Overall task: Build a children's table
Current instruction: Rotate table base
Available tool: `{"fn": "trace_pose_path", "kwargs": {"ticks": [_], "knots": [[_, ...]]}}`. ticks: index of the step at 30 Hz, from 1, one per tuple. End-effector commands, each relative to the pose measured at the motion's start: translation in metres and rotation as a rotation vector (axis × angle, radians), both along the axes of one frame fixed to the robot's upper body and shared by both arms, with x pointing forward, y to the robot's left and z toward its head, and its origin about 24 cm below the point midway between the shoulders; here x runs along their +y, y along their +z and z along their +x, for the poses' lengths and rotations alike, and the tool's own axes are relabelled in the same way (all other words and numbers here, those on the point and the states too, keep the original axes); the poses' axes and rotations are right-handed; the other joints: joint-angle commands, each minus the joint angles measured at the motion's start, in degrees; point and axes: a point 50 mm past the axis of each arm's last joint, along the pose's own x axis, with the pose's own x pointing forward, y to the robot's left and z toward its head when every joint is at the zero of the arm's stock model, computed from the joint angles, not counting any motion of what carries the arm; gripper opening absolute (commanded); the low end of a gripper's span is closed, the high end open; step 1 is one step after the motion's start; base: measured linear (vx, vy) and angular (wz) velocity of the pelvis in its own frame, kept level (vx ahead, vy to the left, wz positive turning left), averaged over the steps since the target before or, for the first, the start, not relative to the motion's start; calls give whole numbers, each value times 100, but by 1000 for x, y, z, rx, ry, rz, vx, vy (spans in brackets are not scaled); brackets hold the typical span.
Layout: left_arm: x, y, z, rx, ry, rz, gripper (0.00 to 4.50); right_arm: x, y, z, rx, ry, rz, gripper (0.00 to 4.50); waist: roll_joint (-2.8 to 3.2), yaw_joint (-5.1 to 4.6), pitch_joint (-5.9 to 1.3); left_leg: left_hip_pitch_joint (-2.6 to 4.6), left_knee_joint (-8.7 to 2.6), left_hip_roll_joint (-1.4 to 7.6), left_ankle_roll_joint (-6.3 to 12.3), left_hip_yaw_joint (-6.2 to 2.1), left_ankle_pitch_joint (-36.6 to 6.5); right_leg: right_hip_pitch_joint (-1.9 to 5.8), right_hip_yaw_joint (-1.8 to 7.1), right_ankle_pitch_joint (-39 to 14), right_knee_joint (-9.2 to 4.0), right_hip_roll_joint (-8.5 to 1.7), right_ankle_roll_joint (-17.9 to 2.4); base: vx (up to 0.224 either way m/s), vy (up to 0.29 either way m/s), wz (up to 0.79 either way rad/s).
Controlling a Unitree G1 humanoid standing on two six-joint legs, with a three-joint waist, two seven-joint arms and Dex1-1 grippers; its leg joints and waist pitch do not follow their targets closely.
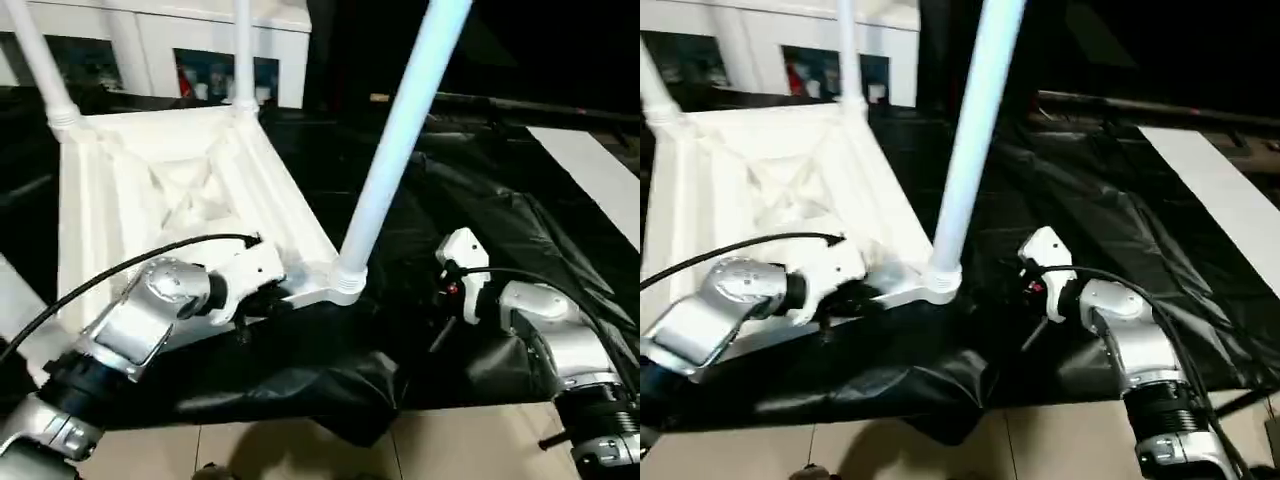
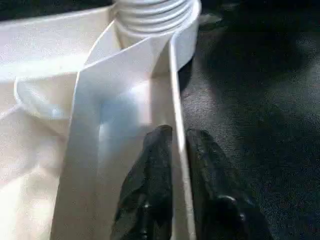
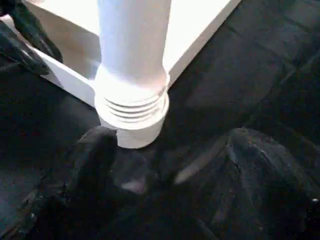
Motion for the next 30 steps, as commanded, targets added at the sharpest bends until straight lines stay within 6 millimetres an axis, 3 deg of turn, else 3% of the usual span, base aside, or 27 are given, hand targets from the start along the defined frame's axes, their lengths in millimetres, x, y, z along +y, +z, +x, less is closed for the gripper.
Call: {"fn": "trace_pose_path", "kwargs": {"ticks": [1,4,6,12,16,17,20,22,26,30], "knots": [[-1,-4,3,-6,-27,-3,40,-3,5,-1,-15,-9,12,399,112,-5,-352,90,-407,35,-66,7,-1740,184,222,-2148,-623,-337,-687,0,0,0],[-3,-1,4,-13,-54,-29,27,-3,5,-2,-14,-10,14,399,122,-9,-359,61,-413,32,-106,-3,-1718,209,222,-2153,-611,-348,-675,0,0,0],[-4,-1,4,-15,-73,-31,5,-3,4,-2,-14,-10,14,399,114,-3,-360,83,-406,40,-104,2,-1753,193,226,-2166,-615,-352,-693,0,0,0],[-13,-3,2,-32,-217,-116,2,-3,5,-2,-19,-9,17,399,96,28,-363,44,-407,29,-58,3,-1592,218,230,-2252,-624,-365,-602,0,0,0],[-15,-4,0,-41,-266,-142,2,-3,6,-2,-20,-8,17,399,132,94,-387,60,-407,52,-40,16,-1438,214,241,-1903,-579,-365,-683,0,0,0],[-14,-5,1,-46,-251,-134,2,-4,5,-2,-20,-10,16,399,157,110,-391,77,-408,55,-50,23,-1453,205,242,-1766,-564,-357,-742,0,0,0],[-6,-9,12,-76,-143,-73,2,-4,5,-3,-17,-14,9,399,149,110,-395,66,-411,51,-65,29,-1461,230,237,-1569,-537,-349,-826,0,0,0],[-4,-10,15,-78,-117,-64,2,-4,4,-3,-15,-15,9,399,151,113,-388,88,-407,45,-67,38,-1552,209,237,-1737,-564,-351,-784,0,0,0],[-2,-12,14,-24,-112,-49,2,-2,2,-4,-4,-13,9,399,135,85,-382,50,-419,43,-87,9,-1583,236,234,-2126,-597,-384,-647,0,0,0],[0,-15,9,70,-115,-67,2,-1,2,-3,0,-9,15,399,147,77,-387,60,-420,56,-79,13,-1542,227,237,-1979,-582,-381,-711,0,0,0]]}}
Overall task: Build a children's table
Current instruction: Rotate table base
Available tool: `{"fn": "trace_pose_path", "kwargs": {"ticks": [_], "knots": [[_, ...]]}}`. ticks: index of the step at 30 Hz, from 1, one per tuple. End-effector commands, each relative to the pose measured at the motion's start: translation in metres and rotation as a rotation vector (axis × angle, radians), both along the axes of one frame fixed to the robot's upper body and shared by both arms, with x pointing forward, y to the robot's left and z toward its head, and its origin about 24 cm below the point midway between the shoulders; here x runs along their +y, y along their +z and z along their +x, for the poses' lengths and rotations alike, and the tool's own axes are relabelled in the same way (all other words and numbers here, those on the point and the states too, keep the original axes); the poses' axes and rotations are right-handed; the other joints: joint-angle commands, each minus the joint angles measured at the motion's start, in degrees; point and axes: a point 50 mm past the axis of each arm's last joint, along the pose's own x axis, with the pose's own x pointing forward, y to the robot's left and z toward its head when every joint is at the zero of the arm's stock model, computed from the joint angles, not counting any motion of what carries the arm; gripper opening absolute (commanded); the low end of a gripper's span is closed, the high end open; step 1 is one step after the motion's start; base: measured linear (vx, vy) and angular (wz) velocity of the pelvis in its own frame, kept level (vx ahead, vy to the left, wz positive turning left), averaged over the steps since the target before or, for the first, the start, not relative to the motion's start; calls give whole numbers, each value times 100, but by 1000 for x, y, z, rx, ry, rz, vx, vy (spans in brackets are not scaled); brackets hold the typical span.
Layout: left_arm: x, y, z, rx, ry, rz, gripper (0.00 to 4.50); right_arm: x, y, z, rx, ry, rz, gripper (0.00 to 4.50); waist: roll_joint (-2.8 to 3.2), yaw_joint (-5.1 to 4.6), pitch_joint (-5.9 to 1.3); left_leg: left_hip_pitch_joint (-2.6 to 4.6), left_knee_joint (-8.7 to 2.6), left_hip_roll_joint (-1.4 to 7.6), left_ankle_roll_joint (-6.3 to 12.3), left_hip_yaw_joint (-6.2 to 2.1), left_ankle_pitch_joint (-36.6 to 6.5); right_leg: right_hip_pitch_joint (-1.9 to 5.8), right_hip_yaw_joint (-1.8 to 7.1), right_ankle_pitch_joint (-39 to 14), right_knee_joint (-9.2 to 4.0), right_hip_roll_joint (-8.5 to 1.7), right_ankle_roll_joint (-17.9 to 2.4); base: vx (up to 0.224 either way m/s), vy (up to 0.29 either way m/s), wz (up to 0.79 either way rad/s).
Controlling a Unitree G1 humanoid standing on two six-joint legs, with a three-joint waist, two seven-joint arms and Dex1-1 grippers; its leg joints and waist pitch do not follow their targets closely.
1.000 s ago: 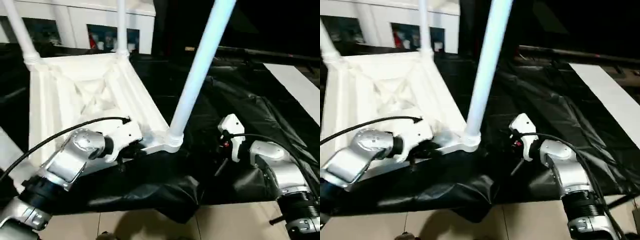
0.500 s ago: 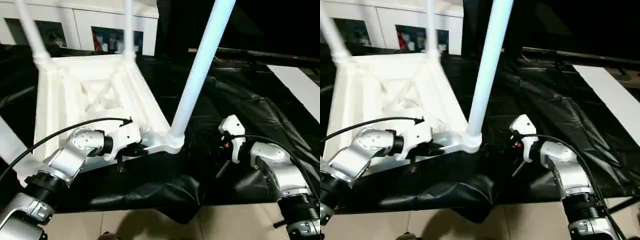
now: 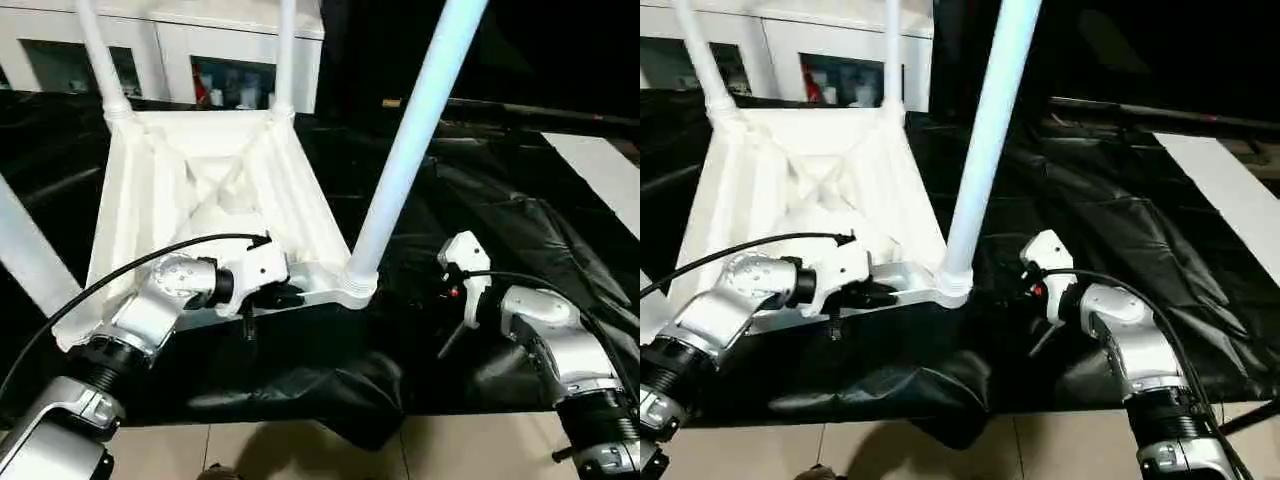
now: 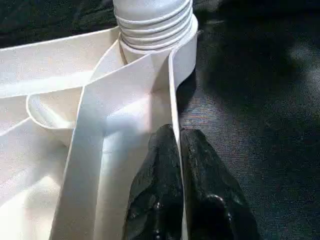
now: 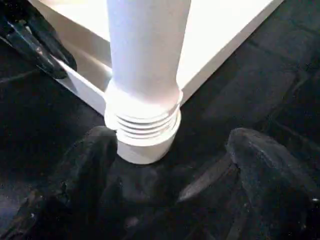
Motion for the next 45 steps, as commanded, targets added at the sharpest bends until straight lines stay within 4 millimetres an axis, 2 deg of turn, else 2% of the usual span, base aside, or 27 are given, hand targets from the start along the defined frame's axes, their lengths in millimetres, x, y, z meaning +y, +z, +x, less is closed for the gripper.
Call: {"fn": "trace_pose_path", "kwargs": {"ticks": [1,2,3,6,8,13,15,20,23,26,32,39,45], "knots": [[0,-7,-5,77,-5,4,30,0,6,1,-20,0,-4,399,47,-33,-342,61,-417,53,-76,11,-1491,217,232,-1824,-562,-366,-801,0,0,0],[-2,-6,-4,75,9,-9,47,0,6,2,-21,0,-4,399,48,-34,-343,58,-414,50,-73,14,-1470,218,232,-1752,-554,-359,-824,0,0,0],[-2,-6,-3,74,21,-17,59,0,6,2,-21,-1,-5,399,45,-36,-356,52,-407,49,-50,23,-1343,237,235,-1460,-530,-353,-901,0,0,0],[-1,-10,0,19,44,41,81,1,6,3,-22,-4,-5,399,46,-29,-354,65,-398,47,-8,34,-1308,233,237,-1342,-533,-350,-938,0,0,0],[-1,-12,3,-23,64,76,107,2,6,2,-19,-5,-4,399,40,-22,-331,72,-410,52,-7,32,-1449,226,234,-1599,-566,-354,-853,0,0,0],[-9,-8,1,-12,50,14,107,2,6,2,-15,-2,-4,399,16,-29,-309,88,-415,48,-59,10,-1737,191,228,-2477,-648,-386,-618,0,0,0],[-10,-7,0,1,48,6,107,2,6,2,-14,-1,-4,399,17,-32,-308,85,-420,54,-58,1,-1739,182,228,-2531,-656,-386,-583,0,0,0],[-10,-8,4,82,145,-25,107,3,6,3,-12,-3,-4,399,27,-34,-331,79,-408,51,-38,19,-1556,191,234,-2025,-607,-365,-748,0,0,0],[-10,-9,4,131,156,-34,107,4,6,3,-11,-4,-3,399,42,-25,-345,53,-413,45,-7,19,-1373,231,231,-1621,-564,-357,-856,0,0,0],[-9,-9,4,165,155,-15,107,5,6,3,-11,-2,-3,399,34,-34,-344,51,-408,37,2,28,-1346,236,231,-1553,-565,-356,-884,0,0,0],[-6,-11,1,181,115,37,107,6,5,4,-13,3,-4,399,69,-41,-344,63,-421,46,-7,22,-1366,245,232,-1505,-569,-360,-905,0,0,0],[-6,-12,-1,246,136,52,46,10,5,8,-15,19,-8,399,56,-129,-351,44,-417,43,-5,19,-1310,262,227,-1411,-554,-358,-973,0,0,0],[-4,-13,-2,265,134,63,4,16,6,12,-21,34,1,399,61,-140,-341,51,-420,44,5,21,-1378,249,229,-1546,-575,-366,-988,0,0,0]]}}
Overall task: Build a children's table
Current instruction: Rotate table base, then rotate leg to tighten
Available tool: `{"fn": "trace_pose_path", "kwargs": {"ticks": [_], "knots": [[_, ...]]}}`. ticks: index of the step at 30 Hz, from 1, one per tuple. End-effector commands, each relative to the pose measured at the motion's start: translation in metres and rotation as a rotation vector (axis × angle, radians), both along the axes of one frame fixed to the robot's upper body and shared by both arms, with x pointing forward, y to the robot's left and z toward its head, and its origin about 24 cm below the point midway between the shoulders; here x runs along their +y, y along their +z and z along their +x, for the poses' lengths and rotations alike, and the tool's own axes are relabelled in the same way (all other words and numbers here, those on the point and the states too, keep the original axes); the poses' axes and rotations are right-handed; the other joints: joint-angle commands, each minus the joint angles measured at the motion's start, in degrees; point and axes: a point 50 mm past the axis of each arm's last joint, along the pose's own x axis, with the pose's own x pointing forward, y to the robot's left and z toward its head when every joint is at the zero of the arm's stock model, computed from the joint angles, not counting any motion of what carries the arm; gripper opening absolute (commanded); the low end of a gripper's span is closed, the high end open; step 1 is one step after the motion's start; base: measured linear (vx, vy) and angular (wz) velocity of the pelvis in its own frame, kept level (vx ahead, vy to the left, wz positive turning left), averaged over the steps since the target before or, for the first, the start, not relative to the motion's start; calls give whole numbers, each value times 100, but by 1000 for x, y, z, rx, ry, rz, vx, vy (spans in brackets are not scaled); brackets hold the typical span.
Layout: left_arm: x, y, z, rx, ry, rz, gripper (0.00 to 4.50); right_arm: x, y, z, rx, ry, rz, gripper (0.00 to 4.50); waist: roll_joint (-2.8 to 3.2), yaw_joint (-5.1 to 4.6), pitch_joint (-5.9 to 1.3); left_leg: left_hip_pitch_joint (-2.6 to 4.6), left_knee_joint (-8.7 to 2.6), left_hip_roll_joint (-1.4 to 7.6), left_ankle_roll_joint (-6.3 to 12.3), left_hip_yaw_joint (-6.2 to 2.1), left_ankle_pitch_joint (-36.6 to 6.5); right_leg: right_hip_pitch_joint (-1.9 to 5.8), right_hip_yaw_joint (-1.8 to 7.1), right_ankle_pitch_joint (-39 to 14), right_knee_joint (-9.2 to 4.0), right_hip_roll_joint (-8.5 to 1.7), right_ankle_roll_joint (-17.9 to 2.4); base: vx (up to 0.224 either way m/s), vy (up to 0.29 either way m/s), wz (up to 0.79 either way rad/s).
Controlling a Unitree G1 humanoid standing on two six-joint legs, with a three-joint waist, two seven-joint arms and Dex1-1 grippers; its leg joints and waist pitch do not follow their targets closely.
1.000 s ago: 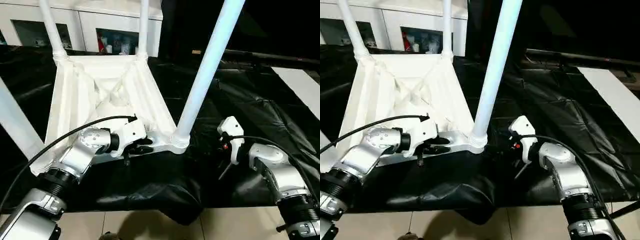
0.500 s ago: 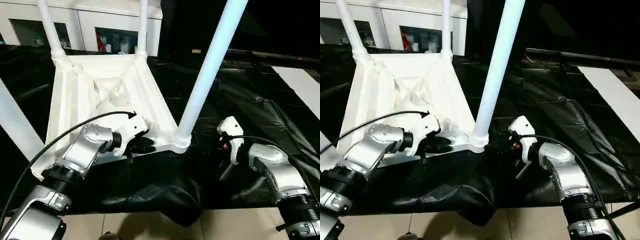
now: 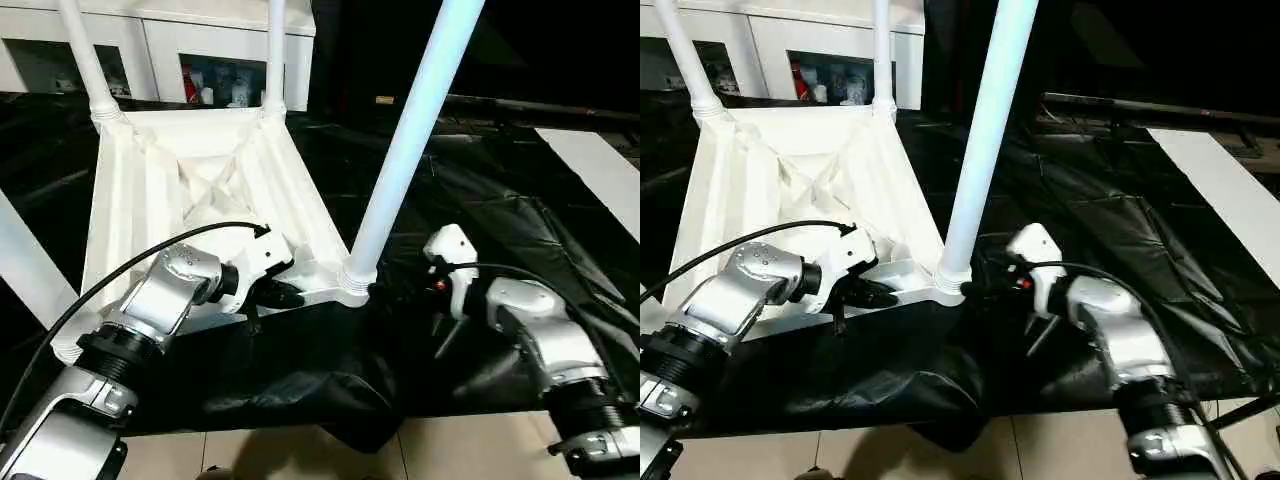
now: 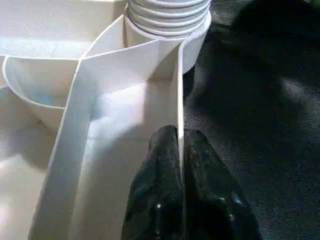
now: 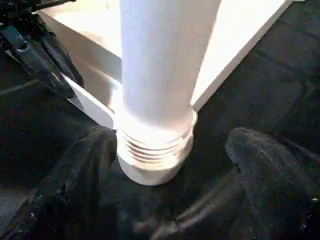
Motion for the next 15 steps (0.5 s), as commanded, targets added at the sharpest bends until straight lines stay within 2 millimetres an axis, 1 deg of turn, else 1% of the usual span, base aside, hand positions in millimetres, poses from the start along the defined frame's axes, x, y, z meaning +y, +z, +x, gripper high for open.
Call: {"fn": "trace_pose_path", "kwargs": {"ticks": [1,5,6,7,8,9,10,11,13,14,15], "knots": [[2,-17,-9,80,-19,60,4,0,2,3,-7,17,-3,399,66,-7,-338,57,-405,46,-28,13,-1375,239,228,-1574,-534,-369,-971,0,0,0],[1,-17,-13,66,-84,81,4,2,-1,2,9,46,10,399,61,-9,-346,51,-407,57,-8,9,-1329,243,230,-1437,-520,-368,-986,0,0,0],[-2,-16,-16,53,-145,67,4,2,-3,1,13,53,15,399,59,-11,-349,53,-403,53,-5,14,-1306,243,229,-1389,-515,-361,-996,0,0,0],[-7,-13,-19,30,-202,41,4,4,-5,1,18,68,23,399,65,-14,-353,44,-406,55,14,11,-1269,252,229,-1304,-510,-369,-1029,0,0,0],[-8,-12,-19,18,-211,34,4,4,-6,1,19,72,24,399,69,-6,-362,47,-404,63,13,9,-1237,255,229,-1231,-501,-378,-1051,0,0,0],[-8,-12,-19,18,-211,34,4,4,-6,1,19,72,24,399,68,-18,-363,49,-405,59,15,18,-1183,257,228,-1072,-483,-357,-1103,0,0,0],[-13,-9,-19,-8,-242,14,4,7,-8,3,13,79,29,399,72,-2,-364,67,-395,61,43,32,-1151,244,231,-946,-479,-355,-1156,0,0,0],[-16,-8,-20,-13,-256,-7,4,9,-8,3,7,80,29,399,89,10,-359,60,-404,61,32,31,-1161,251,229,-939,-474,-361,-1167,0,0,0],[-20,-6,-21,-12,-271,-40,4,11,-9,4,1,87,34,399,89,4,-359,77,-411,67,-3,29,-1222,242,224,-995,-477,-359,-1173,0,0,0],[-22,-6,-21,-9,-279,-35,4,14,-10,4,1,99,40,399,99,9,-360,74,-413,67,-12,27,-1221,247,227,-979,-471,-361,-1181,0,0,0],[-22,-6,-21,-8,-280,-33,4,14,-10,4,1,101,40,399,95,8,-358,71,-417,66,-18,27,-1228,252,228,-985,-474,-359,-1181,0,0,0]]}}
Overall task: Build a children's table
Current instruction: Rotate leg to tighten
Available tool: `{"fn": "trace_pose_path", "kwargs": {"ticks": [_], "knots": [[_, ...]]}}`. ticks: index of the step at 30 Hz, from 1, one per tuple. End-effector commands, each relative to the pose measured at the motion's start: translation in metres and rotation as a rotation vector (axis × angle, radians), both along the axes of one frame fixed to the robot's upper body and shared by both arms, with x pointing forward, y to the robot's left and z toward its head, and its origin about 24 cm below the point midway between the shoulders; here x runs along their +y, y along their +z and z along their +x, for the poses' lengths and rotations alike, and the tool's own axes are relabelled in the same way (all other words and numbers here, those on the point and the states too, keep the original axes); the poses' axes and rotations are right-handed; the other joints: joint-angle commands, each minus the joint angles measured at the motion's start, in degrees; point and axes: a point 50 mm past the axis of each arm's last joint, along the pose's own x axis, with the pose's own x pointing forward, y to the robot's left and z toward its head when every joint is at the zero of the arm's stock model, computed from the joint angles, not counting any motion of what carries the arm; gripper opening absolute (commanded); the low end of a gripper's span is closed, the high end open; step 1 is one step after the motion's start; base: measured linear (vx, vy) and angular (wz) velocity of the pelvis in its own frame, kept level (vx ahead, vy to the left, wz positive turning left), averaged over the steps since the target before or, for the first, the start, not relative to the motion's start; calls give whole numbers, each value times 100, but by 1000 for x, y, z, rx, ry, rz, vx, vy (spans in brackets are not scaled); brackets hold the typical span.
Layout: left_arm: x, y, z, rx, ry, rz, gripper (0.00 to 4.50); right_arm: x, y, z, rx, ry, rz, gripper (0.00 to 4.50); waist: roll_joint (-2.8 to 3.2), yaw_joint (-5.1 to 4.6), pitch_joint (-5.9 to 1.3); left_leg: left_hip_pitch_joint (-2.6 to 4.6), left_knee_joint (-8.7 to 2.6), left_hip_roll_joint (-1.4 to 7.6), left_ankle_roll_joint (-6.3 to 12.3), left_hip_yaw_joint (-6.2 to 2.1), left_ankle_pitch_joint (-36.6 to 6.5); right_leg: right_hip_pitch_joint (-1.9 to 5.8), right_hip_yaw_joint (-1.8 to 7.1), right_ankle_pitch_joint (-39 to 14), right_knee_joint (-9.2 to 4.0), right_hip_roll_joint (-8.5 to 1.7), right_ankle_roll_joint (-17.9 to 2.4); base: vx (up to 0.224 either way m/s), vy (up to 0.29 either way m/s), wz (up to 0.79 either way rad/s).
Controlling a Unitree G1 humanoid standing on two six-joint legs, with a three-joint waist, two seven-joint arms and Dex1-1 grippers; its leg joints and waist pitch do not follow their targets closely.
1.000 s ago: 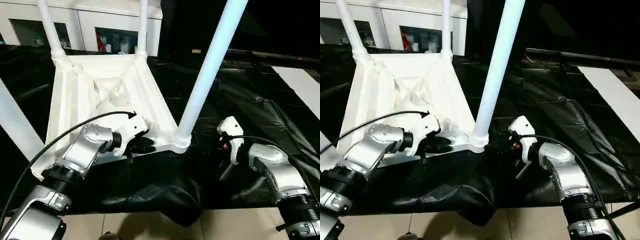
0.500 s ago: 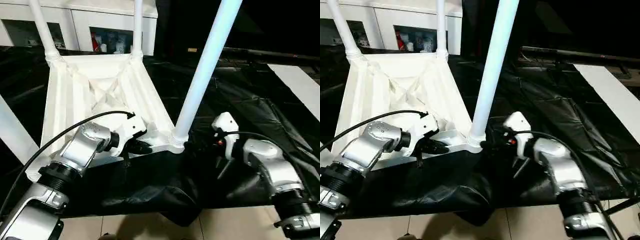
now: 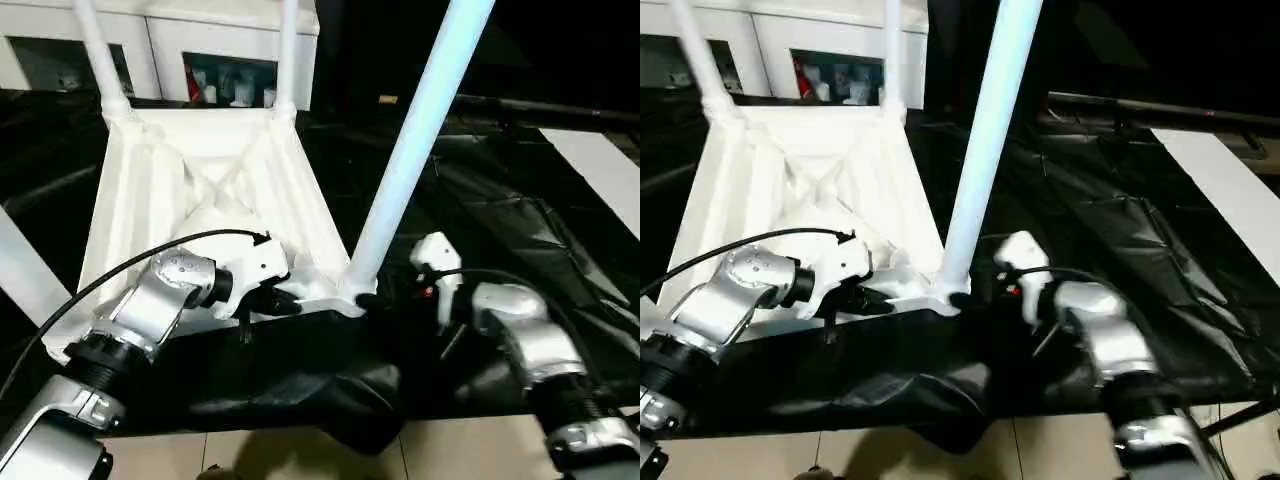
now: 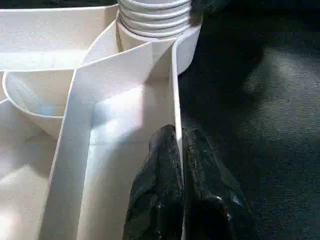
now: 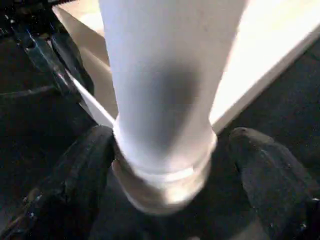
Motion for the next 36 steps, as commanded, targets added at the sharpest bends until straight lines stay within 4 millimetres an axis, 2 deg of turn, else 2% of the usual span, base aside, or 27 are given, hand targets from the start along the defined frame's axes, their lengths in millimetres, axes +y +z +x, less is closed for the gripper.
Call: {"fn": "trace_pose_path", "kwargs": {"ticks": [1,11,12,23,36], "knots": [[-20,-7,-10,46,-123,-14,4,0,5,4,-30,19,-7,399,104,-28,-363,87,-399,68,-27,25,-1234,252,233,-966,-446,-363,-1184,0,0,0],[-13,-8,-8,44,-118,5,4,2,2,4,-25,70,10,399,115,30,-369,92,-402,67,-40,27,-1241,264,237,-868,-436,-362,-1209,0,0,0],[-13,-8,-8,44,-117,8,1,2,2,4,-22,73,14,380,117,35,-368,96,-405,71,-40,26,-1237,263,236,-863,-440,-364,-1207,0,0,0],[-11,-10,-9,59,-114,10,0,3,-1,4,-16,84,41,283,107,39,-369,95,-401,69,-24,32,-1217,265,237,-846,-434,-360,-1225,0,0,0],[-8,-13,-11,76,-100,9,0,4,-6,3,0,67,55,272,105,44,-366,97,-401,71,1,35,-1199,258,237,-840,-434,-364,-1239,0,0,0]]}}
